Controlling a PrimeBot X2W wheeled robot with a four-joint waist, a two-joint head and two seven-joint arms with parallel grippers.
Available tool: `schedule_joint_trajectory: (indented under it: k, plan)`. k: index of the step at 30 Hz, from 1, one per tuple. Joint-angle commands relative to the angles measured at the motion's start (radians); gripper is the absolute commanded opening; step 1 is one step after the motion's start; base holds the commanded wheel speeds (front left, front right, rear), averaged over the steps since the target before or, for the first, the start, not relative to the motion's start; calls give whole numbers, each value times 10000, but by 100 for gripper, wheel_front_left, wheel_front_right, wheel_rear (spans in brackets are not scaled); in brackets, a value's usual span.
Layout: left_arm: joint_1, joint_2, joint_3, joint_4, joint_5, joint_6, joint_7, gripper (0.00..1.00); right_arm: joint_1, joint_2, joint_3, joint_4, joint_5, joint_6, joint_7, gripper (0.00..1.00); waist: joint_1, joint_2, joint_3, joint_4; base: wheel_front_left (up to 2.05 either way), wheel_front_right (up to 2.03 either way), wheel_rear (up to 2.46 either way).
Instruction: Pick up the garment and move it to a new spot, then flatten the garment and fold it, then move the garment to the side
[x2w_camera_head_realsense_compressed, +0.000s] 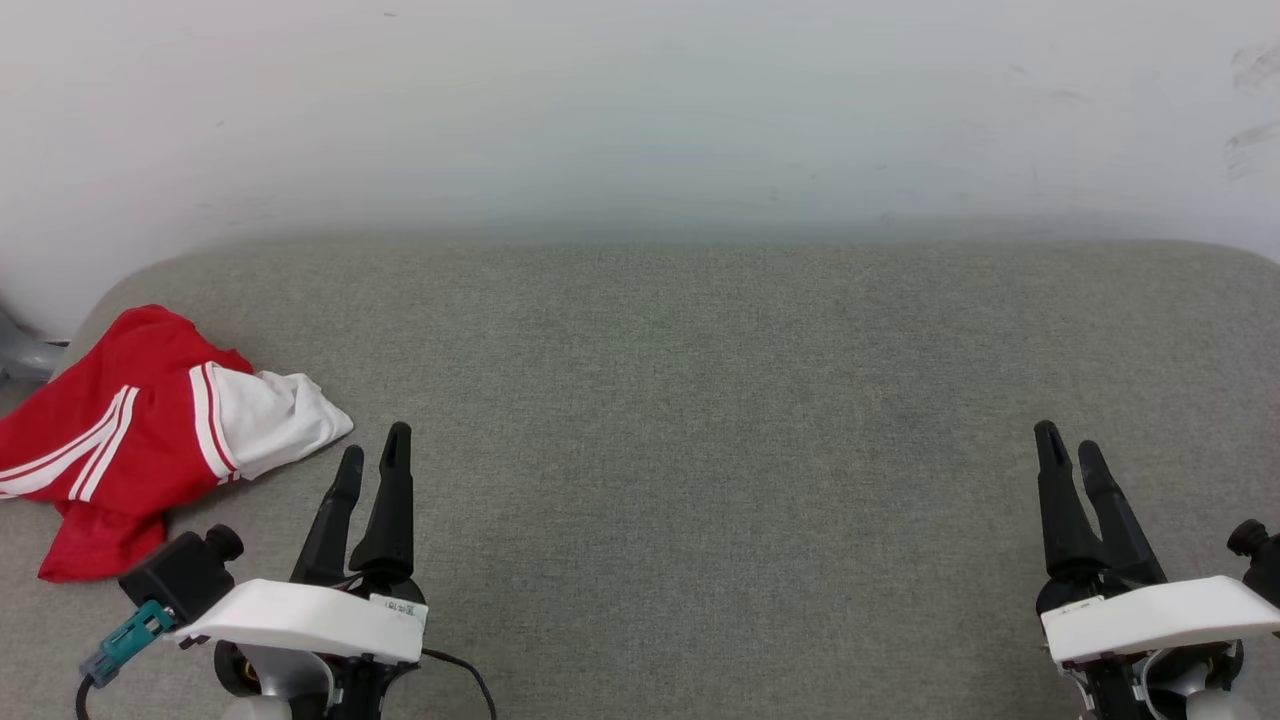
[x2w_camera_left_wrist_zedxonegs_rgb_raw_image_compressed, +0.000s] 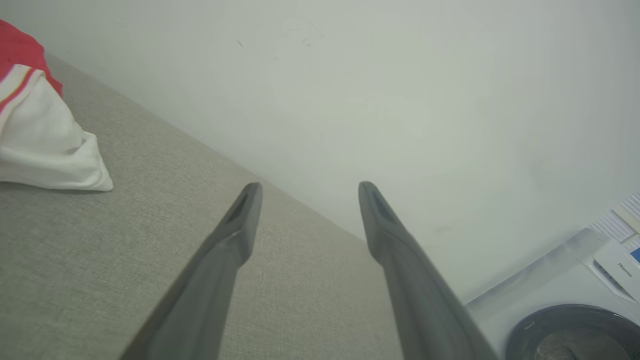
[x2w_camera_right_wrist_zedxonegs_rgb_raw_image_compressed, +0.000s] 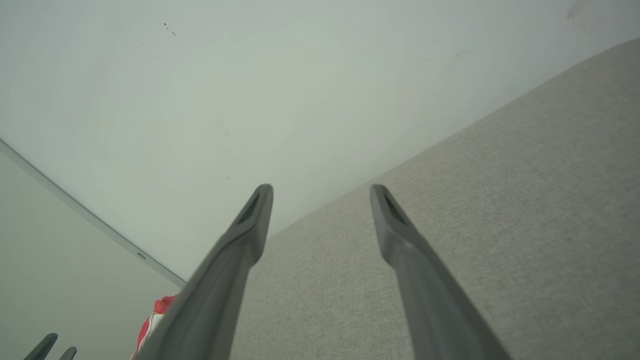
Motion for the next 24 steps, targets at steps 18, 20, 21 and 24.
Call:
schedule_joint_trajectory:
  k: [18,20,21,24]
  plan:
    - [125,387,-5,-73,3180,73,-570,100,171,-2,-34,-786,-3196,0,210,100,0,0,28,72,0,0,0]
    - [135,425,-37,-95,3429,95,-633,100,214,0,-37,-847,-3471,0,273,100,0,0,26,81,0,0,0]
    - [143,440,-57,-100,3549,101,-648,100,232,1,-45,-889,-3620,0,303,100,0,0,25,86,0,0,0]
    - [165,475,-99,-91,3891,129,-731,100,276,3,-61,-1005,-3963,0,374,100,0,0,24,98,0,0,0]
